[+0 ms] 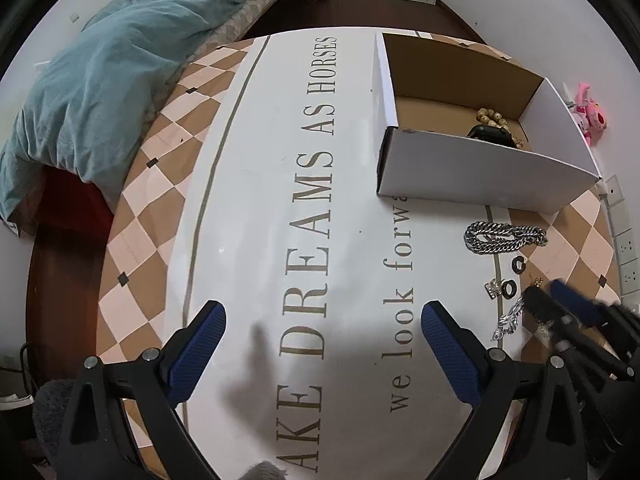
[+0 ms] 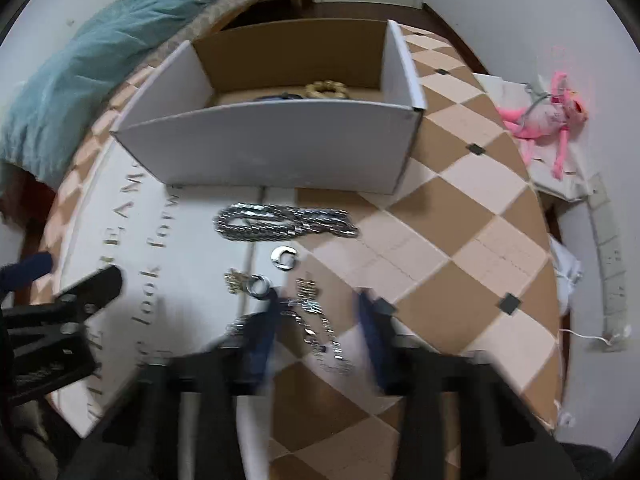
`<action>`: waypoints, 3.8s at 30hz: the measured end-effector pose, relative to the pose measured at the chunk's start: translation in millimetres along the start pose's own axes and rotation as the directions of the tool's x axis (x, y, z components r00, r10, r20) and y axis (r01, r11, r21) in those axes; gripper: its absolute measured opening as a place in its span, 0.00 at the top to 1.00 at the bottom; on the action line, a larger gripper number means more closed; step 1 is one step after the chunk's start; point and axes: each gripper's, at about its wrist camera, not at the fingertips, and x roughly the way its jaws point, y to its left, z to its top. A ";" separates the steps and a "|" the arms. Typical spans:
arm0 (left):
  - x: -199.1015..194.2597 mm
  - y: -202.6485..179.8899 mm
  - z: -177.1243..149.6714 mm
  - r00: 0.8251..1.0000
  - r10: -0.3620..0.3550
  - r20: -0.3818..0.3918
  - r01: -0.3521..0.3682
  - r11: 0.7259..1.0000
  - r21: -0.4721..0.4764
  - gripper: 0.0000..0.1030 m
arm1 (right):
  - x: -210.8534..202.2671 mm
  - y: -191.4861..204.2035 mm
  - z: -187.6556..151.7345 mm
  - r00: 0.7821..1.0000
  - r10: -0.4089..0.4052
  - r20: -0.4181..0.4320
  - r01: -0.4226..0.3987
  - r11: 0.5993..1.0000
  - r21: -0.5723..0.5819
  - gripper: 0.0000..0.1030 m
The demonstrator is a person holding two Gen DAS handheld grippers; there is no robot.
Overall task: Organize jewelry
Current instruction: 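Move both grippers back toward the remaining jewelry beside the box, then grasp the silver link bracelet with the right gripper while the left grasps an earring, then carry the bracelet and earring with both grippers over the box, then open both grippers to release the bracelet and earring into the box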
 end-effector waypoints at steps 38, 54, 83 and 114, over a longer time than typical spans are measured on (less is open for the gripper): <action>12.3 -99.1 -0.8 0.974 -0.215 0.067 0.188 0.940 0.283 0.91 | -25.0 -89.8 -4.5 0.998 0.048 0.045 -0.058 0.966 0.251 0.97; -46.6 -47.2 15.8 0.939 -0.316 0.135 0.296 0.943 0.152 0.91 | -84.2 -70.0 16.7 0.978 0.146 0.150 -0.175 0.964 0.201 0.97; 1.8 -27.7 163.6 0.942 -0.337 0.004 0.336 0.940 0.060 0.91 | -41.2 -31.3 188.4 0.997 0.047 0.068 -0.048 0.999 0.013 0.97; -13.5 -3.6 130.2 0.991 -0.099 0.088 0.098 0.995 0.017 0.03 | -24.5 -31.4 145.8 0.992 -0.122 -0.044 0.124 0.992 0.028 0.07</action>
